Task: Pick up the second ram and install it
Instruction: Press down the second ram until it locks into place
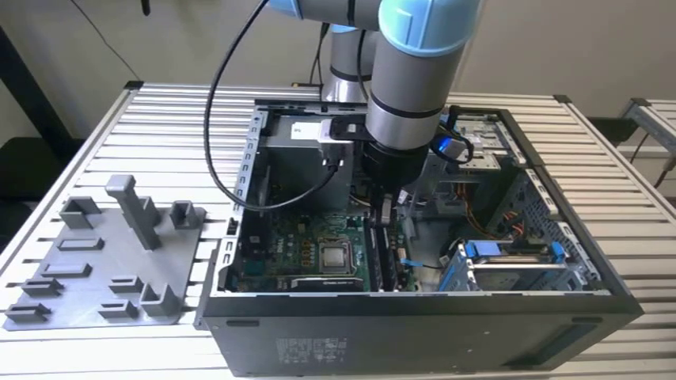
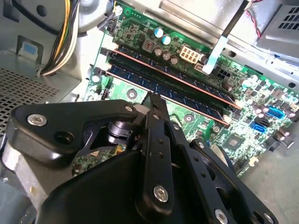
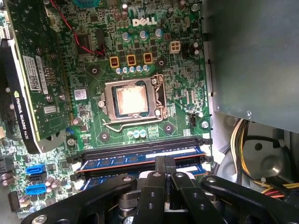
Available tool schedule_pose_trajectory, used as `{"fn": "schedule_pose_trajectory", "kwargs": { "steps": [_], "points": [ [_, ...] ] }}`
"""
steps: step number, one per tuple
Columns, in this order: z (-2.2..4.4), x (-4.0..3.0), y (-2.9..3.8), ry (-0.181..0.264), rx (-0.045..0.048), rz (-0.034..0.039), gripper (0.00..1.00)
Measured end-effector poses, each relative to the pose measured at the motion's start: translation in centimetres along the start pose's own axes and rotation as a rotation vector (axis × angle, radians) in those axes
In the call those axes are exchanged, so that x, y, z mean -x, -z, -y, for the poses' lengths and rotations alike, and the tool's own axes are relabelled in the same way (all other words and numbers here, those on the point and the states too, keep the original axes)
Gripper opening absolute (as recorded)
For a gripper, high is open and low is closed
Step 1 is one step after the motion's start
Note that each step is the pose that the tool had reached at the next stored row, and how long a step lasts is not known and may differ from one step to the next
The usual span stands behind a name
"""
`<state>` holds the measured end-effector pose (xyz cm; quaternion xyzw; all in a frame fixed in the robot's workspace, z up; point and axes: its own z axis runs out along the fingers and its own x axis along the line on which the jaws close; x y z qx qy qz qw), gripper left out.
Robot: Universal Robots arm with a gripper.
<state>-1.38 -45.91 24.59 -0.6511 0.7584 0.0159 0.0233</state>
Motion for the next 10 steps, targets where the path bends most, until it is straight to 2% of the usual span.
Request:
{"fn": "schedule_pose_trajectory", "kwargs": {
  "steps": [10],
  "points": [
    [0.0, 0.0, 0.01, 0.0, 0.0001, 0.0001, 0.11]
  ]
}}
